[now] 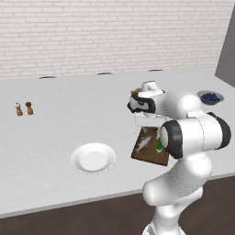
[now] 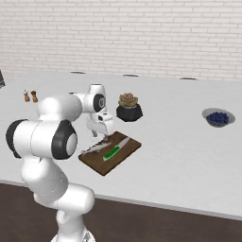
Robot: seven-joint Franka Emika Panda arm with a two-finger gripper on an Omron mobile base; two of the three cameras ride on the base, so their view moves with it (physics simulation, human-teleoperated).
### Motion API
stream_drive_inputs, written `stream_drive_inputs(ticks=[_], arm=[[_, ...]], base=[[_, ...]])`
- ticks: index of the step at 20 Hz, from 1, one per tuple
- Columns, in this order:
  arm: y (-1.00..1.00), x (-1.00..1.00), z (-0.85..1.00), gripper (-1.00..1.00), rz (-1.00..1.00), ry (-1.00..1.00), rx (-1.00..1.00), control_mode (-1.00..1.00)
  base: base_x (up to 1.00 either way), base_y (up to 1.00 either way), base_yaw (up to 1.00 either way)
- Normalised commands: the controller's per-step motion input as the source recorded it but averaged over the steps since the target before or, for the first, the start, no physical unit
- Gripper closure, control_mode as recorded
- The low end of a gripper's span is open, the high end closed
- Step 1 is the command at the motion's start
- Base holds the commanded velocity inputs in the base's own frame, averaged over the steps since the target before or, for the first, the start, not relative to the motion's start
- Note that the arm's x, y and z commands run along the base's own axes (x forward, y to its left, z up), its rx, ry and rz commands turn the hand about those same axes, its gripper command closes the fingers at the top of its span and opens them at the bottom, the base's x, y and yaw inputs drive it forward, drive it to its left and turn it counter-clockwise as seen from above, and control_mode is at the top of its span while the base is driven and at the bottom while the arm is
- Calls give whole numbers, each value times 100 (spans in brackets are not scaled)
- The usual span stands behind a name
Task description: Pick up the knife from the drawer and place it on the cutting board. Then place the meat from the plate to the cutting board.
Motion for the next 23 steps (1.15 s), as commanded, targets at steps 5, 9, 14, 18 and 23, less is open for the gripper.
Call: stream_drive_inputs(ticks=[5, 9, 14, 18, 23], arm=[[19, -91, 73, -100, 0, -10, 4, -100], [12, -95, 76, -100, 0, -10, 6, -100], [9, -100, 79, -100, 2, -14, 5, -100], [15, -96, 77, -100, 2, -16, 3, -100], [10, -89, 69, -100, 8, -27, 1, -100]], base=[[0, 0, 0], [0, 0, 0], [0, 0, 0], [0, 0, 0], [0, 0, 0]])
